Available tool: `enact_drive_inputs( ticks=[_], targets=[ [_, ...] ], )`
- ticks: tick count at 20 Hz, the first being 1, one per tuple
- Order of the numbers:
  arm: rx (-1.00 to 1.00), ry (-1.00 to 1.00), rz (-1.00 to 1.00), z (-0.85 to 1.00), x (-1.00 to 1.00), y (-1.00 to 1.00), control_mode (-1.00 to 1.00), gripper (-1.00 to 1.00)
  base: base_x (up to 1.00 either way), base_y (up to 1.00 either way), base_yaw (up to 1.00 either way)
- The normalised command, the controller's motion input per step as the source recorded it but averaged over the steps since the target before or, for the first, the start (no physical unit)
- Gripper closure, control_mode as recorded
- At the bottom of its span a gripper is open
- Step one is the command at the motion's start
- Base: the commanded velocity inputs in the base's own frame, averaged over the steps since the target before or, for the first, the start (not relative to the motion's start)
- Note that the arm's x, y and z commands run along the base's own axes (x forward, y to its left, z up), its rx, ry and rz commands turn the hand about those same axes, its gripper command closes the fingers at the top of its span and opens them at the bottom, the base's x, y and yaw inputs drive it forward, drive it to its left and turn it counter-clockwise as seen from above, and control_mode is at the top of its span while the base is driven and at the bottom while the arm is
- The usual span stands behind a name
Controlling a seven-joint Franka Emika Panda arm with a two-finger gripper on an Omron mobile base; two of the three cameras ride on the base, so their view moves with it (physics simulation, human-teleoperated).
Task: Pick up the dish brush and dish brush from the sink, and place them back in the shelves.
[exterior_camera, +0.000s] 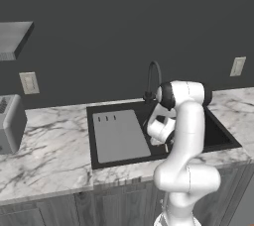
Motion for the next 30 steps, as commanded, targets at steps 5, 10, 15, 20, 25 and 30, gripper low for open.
enact_drive_inputs(
  ticks=[5, 10, 15, 20, 25, 30],
  targets=[
    [0.0, 0.0, 0.0, -0.32, 0.05, 0.0, -1.0, 1.0, 0.0, 0.0, 0.0],
    [0.0, 0.0, 0.0, 0.0, 0.0, 0.0, -1.0, 1.0, 0.0, 0.0, 0.0],
    [0.0, 0.0, 0.0, 0.0, 0.0, 0.0, -1.0, 1.0, 0.0, 0.0, 0.0],
    [0.0, -0.02, 0.0, 0.32, 0.0, -0.09, -1.0, 1.0, 0.0, 0.0, 0.0],
    [0.0, -0.06, 0.0, 0.91, 0.0, -0.14, -1.0, 1.0, 0.0, 0.0, 0.0],
    [0.0, 0.0, 0.0, 0.9, -0.09, -0.17, -1.0, 1.0, 0.0, 0.0, 0.0]
  ],
)
